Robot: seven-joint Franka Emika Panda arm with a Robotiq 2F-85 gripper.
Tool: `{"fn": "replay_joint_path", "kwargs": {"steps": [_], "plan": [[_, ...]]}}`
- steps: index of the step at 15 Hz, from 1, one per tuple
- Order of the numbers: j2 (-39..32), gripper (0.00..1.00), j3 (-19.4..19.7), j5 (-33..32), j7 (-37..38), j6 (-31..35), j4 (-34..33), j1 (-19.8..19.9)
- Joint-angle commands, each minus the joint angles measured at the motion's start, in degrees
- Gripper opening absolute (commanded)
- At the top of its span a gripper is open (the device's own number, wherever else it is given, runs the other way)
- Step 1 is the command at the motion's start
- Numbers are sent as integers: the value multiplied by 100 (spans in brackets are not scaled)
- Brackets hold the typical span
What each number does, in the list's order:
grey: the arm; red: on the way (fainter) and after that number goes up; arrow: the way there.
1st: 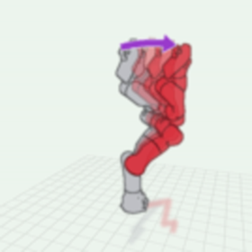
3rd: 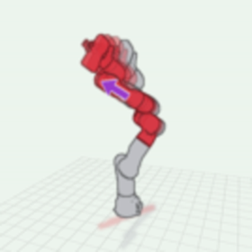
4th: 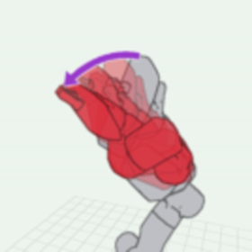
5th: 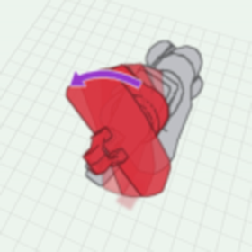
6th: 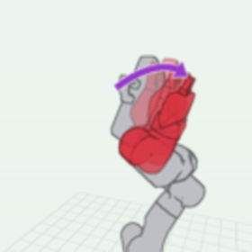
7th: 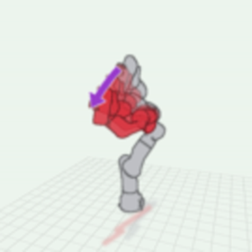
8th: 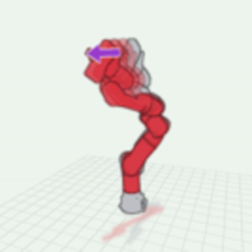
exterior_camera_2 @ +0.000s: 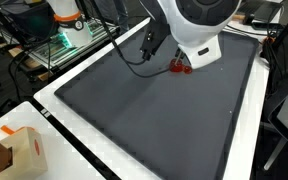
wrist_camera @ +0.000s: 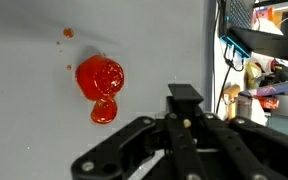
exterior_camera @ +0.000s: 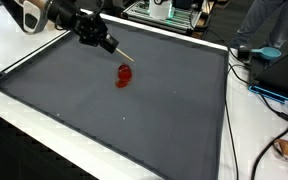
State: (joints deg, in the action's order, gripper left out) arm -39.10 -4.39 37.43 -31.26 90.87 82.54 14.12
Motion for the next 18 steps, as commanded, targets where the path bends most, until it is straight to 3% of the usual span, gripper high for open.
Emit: {"fn": "replay_joint_path", "kwargs": {"steps": [1,18], "plan": [[-90,3,26,112,151,90,-30,1],[-85,3,81,69,937,439,-18,-48]]}}
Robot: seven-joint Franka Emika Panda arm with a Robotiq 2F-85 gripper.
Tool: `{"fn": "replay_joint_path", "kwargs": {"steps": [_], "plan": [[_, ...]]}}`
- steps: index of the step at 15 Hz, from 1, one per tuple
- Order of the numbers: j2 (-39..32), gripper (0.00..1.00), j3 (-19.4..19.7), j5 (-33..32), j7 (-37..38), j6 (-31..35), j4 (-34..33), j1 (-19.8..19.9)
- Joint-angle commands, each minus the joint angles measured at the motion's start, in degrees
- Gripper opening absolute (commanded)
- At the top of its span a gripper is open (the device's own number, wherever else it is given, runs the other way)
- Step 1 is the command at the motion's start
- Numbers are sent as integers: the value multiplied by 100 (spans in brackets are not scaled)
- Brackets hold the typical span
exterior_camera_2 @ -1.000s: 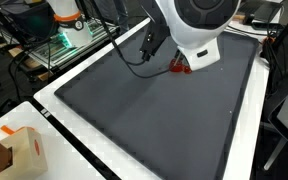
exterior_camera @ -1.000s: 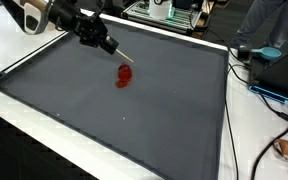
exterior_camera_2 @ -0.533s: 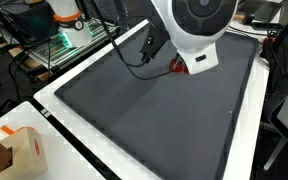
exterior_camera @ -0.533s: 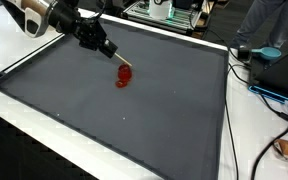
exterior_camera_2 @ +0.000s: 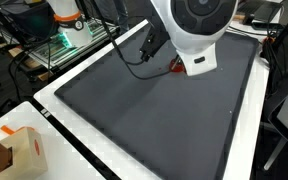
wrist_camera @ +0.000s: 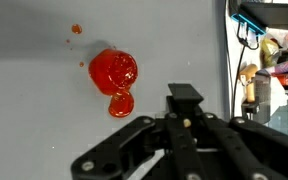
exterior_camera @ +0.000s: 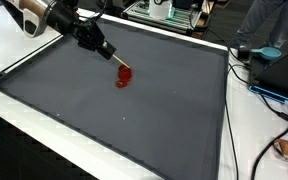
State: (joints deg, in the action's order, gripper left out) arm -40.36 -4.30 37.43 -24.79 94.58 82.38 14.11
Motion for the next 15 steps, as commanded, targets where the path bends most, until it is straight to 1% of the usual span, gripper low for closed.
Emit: {"fn": "replay_joint_path", "kwargs": {"steps": [1,9,15], "plan": [[78,3,85,48,391,93,5,-66],[384,3,194,-188,1281,138,-101,-295],[654,3,300,-865,1949,84,-281,-603]]}}
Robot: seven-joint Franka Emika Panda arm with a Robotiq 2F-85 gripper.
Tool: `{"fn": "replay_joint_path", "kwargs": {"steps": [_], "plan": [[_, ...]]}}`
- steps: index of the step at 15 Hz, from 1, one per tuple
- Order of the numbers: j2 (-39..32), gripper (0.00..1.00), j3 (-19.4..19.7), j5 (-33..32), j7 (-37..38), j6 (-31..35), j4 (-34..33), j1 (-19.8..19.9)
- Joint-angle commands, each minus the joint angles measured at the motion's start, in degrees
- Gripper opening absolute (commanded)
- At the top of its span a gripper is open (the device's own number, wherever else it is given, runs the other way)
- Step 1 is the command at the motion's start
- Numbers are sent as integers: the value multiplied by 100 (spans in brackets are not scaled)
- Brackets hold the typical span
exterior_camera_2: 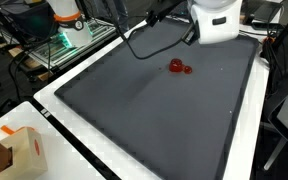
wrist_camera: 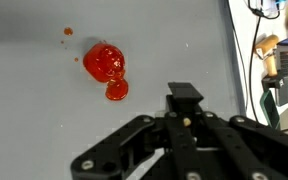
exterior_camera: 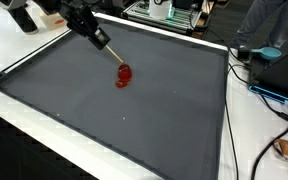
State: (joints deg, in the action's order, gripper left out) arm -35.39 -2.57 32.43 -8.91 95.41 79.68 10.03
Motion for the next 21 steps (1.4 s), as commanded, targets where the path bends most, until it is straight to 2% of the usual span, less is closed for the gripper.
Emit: {"fn": "replay_joint_path", "kwargs": {"steps": [1,14,15,16,21], "plan": [[189,3,135,-530,488,-25,-50,-246],[424,3,278,-2248,1362,-58,-320,-860],[365,3,251,-2320,1320,-428,-453,-853],[364,13,192,-2106,1227,-107,-363,-777],[364,13,202,-2203,1227,-307,-425,-806]]}}
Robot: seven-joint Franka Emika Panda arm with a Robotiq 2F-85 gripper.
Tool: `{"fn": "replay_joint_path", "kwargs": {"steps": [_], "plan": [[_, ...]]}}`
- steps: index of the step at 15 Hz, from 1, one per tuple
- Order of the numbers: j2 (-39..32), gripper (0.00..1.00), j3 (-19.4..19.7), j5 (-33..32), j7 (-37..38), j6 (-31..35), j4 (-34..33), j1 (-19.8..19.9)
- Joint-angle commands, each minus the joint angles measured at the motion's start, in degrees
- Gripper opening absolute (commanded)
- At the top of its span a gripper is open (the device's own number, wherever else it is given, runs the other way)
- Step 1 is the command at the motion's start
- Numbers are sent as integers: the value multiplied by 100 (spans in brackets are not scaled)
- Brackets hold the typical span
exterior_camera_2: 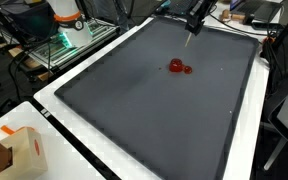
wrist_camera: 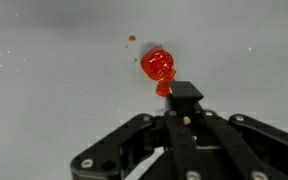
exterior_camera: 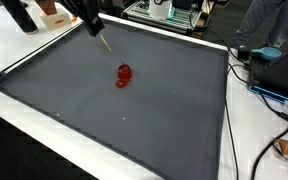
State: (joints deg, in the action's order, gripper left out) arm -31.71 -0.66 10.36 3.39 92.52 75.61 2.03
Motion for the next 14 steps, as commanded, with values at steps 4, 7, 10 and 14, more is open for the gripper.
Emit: {"fn": "replay_joint_path", "kwargs": {"steps": [4,7,10,14], "plan": [[-2,3,43,-86,115,3,7,-66],[3,3,182,-476,806,29,73,-325],[-60,3,311,-1006,1596,45,97,-651],[-269,3,467,-1718,2632,-64,51,-1087]]}}
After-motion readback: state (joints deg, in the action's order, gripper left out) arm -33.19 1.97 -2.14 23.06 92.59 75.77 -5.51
